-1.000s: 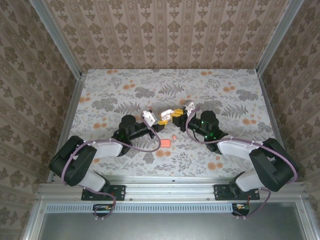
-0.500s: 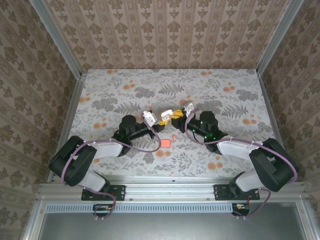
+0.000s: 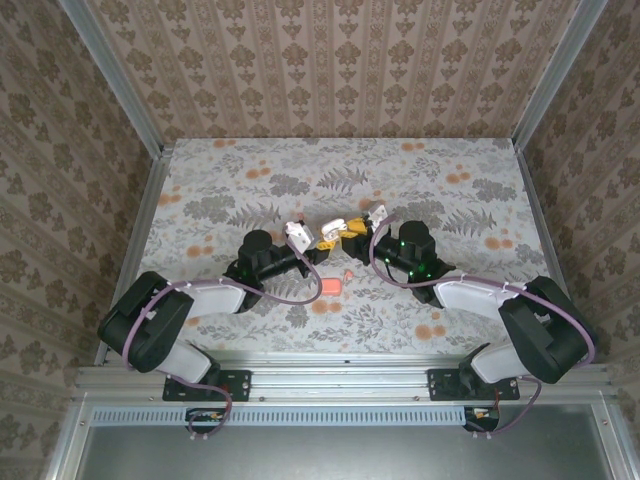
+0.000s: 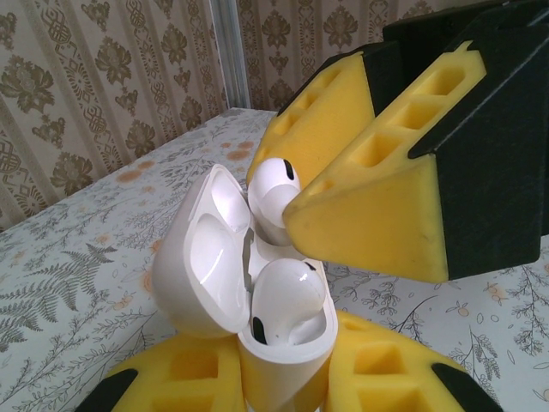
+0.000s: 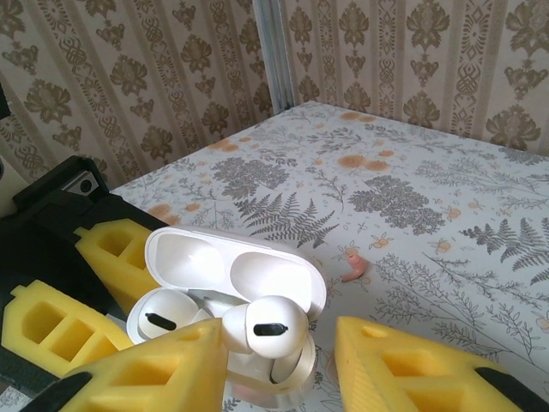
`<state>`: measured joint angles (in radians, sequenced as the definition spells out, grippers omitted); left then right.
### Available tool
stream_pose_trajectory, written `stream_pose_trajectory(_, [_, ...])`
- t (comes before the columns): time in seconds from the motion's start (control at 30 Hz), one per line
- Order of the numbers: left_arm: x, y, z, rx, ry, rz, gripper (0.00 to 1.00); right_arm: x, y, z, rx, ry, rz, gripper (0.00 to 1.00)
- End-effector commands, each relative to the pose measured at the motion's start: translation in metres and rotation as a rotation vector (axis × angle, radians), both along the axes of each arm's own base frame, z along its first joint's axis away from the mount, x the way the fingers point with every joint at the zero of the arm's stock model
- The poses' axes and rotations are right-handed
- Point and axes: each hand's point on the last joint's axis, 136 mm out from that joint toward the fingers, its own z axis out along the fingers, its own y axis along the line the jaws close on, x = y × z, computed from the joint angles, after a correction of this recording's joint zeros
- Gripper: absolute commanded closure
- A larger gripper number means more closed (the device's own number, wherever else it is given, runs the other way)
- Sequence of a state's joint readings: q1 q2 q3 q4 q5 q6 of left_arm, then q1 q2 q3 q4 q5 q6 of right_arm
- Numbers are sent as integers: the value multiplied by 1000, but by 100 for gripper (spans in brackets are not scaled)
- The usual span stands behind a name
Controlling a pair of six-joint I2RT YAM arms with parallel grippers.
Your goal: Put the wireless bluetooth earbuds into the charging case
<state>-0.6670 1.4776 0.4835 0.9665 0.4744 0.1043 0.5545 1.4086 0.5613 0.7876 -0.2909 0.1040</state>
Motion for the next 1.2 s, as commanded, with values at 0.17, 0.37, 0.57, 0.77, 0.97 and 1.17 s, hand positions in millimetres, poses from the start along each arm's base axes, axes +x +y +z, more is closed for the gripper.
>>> stream_pose_trajectory(0.17, [-5, -2, 24, -50, -63, -21, 92, 3, 3, 5, 0, 5, 5, 58])
stream_pose_trajectory(0.37, [-5, -2, 23, -45, -61, -22, 92, 4, 2, 6, 4, 10, -4, 54])
stream_pose_trajectory(0.57, [-6, -1, 23, -44, -58, -18, 92, 4, 1, 8, 8, 12, -7, 51])
stream_pose_trajectory(0.77, [-5, -1, 22, -44, -52, -17, 92, 3, 1, 9, 16, 17, -5, 47])
stream_pose_trajectory(0.97, [-4, -2, 18, -39, -39, -15, 92, -1, 1, 21, 37, -8, 8, 41])
stream_pose_trajectory(1.17, [-4, -2, 16, -35, -33, -13, 92, -4, 1, 28, 50, -21, 18, 37])
